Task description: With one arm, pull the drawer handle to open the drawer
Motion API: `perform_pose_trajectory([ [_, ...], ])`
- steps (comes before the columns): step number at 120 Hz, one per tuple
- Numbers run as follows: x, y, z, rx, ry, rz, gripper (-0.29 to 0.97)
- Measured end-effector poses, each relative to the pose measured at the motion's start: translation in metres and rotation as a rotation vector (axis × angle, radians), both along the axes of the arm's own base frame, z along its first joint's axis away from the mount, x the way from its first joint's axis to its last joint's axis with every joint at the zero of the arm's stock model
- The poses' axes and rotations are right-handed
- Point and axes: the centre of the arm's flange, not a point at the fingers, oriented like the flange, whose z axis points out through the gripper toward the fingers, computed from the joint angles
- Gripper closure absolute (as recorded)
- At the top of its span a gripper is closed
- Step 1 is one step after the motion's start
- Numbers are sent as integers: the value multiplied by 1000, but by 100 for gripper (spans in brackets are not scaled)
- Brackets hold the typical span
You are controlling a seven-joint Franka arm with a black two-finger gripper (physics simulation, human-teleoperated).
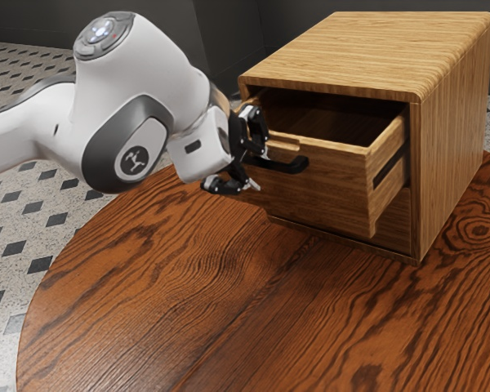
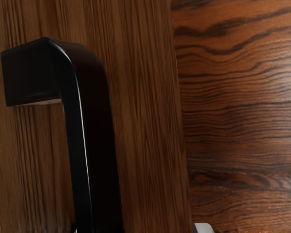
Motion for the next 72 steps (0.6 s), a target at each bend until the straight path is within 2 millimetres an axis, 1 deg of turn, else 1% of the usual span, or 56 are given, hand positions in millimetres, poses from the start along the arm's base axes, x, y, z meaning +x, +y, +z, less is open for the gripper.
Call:
perform_pose_trajectory([
  [11, -10, 5, 0, 5, -3, 13, 51],
  [46, -33, 5, 0, 13, -14, 26, 51],
  [72, -45, 10, -1, 16, -15, 43, 50],
])
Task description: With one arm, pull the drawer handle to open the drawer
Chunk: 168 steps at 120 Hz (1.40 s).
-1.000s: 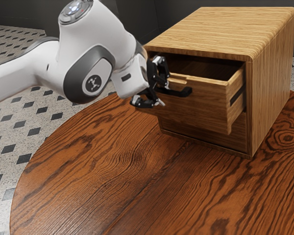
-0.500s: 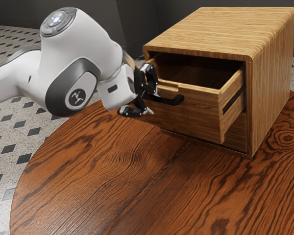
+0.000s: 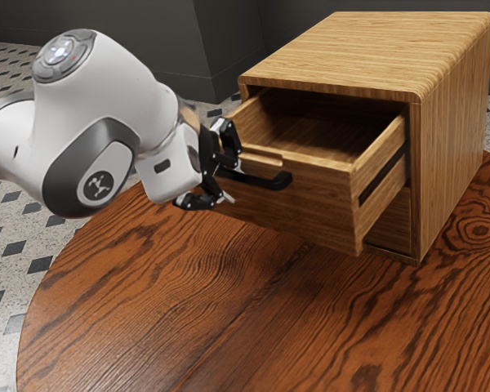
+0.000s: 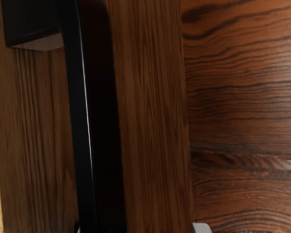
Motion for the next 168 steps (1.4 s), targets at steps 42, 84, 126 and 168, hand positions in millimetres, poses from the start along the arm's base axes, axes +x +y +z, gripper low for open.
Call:
perform_pose_trajectory([
  [42, -1, 0, -1, -8, -13, 5, 51],
  [84, -6, -1, 6, -7, -27, 8, 53],
  [126, -40, -9, 89, 3, -165, 6, 53],
  [168, -74, -122, 170, -155, 99, 151, 20],
])
